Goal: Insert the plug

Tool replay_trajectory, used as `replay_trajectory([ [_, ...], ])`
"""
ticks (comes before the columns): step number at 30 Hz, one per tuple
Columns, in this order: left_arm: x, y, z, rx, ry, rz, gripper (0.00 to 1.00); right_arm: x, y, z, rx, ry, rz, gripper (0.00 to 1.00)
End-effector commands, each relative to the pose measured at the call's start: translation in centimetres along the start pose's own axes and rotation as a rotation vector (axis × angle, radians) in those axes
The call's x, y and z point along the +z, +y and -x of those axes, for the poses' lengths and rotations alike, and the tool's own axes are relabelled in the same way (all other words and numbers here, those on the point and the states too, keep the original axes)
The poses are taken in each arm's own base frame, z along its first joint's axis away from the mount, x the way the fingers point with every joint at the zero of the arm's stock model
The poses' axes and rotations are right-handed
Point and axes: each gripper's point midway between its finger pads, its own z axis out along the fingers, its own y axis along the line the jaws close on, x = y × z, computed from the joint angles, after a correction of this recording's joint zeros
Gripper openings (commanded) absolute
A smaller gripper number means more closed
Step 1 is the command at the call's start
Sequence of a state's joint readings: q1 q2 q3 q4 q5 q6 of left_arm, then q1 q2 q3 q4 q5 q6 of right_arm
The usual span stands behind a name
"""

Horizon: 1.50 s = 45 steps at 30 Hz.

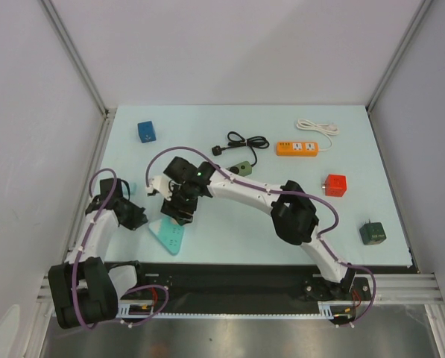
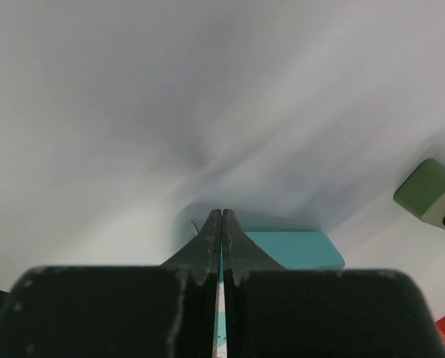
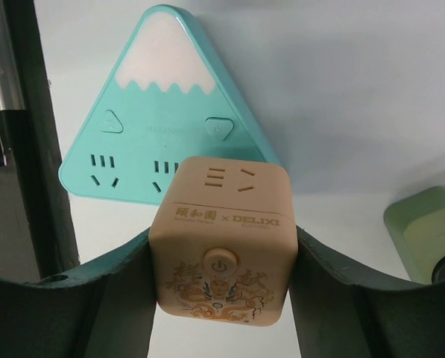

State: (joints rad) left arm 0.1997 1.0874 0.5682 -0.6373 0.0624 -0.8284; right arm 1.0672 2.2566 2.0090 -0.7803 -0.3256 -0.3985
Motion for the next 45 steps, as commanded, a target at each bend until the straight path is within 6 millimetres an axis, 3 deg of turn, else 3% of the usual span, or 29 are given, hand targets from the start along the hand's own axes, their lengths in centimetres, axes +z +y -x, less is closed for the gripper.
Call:
replay_trajectory([
  [1, -0.2, -0.4, 0.0, 0.005, -0.002, -0.039, 0.00, 0.5, -0.3, 0.0, 0.020, 0.038, -0.034, 0.00],
  [17, 0.4, 0.5, -1.3, -0.021, 0.029, -0.037, 0.00, 2.8, -1.5, -2.1, 0.090, 0.114, -0.136, 0.00],
  [29, 0.7, 0.6, -1.4, -0.025, 0.035, -0.028, 0.00, 5.3, -0.5, -3.7, 0.105, 0.118, -0.074, 0.00],
  [31, 0.7, 0.7, -1.4, -0.022, 0.035, -0.024, 0.00, 5.3, -0.6, -4.2, 0.110, 0.102, -0.089, 0.00],
  [32, 0.8, 0.7, -1.4, -0.024, 0.031, -0.023, 0.00, 5.4, -1.0, -3.2, 0.109, 0.047, -0.114, 0.00],
  [33, 0.8, 0.8, -1.4, -0.022, 0.033, -0.020, 0.00, 5.0, -1.0, -4.8, 0.117, 0.061, -0.156, 0.00],
  [35, 0.8, 0.8, -1.3, -0.022, 0.029, -0.019, 0.00, 4.3, -1.2, -4.2, 0.125, -0.011, -0.190, 0.00],
  [36, 0.8, 0.8, -1.3, -0.021, 0.028, -0.018, 0.00, 3.4, -1.7, -2.7, 0.117, -0.088, -0.222, 0.00],
  [37, 0.9, 0.8, -1.2, -0.022, 0.023, -0.017, 0.00, 3.7, -1.4, -3.6, 0.122, -0.080, -0.219, 0.00],
  [40, 0.9, 0.8, -1.1, -0.024, 0.023, -0.014, 0.00, 3.6, -1.7, -3.3, 0.123, -0.112, -0.257, 0.00],
  [45, 1.0, 1.1, -1.1, -0.027, 0.020, -0.004, 0.00, 5.0, -1.2, -4.4, 0.164, -0.128, -0.215, 0.00],
])
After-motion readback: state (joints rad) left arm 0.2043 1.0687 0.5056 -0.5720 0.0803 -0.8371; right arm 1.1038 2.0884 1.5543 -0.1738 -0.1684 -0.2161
